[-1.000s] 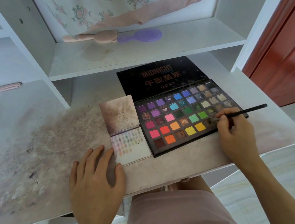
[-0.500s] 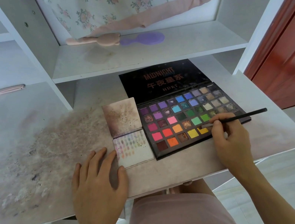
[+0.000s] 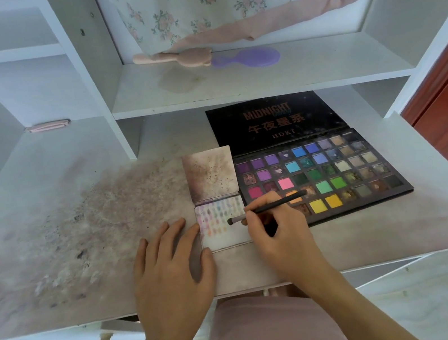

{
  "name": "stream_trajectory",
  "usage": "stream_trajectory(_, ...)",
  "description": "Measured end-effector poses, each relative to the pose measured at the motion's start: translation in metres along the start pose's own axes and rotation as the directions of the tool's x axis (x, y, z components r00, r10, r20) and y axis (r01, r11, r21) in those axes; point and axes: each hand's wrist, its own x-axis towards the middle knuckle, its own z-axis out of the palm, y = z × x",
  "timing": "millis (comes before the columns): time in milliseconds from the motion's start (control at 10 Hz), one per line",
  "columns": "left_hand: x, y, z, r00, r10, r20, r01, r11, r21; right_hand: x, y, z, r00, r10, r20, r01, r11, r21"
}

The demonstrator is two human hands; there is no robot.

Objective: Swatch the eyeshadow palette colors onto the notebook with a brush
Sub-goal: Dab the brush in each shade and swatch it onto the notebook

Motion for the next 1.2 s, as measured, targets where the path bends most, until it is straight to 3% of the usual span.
stream_trajectory(400,-0.0008,-0.0007,0.0003,1.0,0.001,-0.005,-0.001,1.0,0.005,0.0003,-0.0001,-0.0003,0.997,0.039,0.064,-0.035,0.997,-0.065)
stream_trajectory(1200,-0.0011,-0.0023,0.0022,1.0,0.008,-0.012,-0.008,1.0,0.011,0.0003,0.0001,0.001,0.999,0.022,0.035,-0.019,0.997,-0.077)
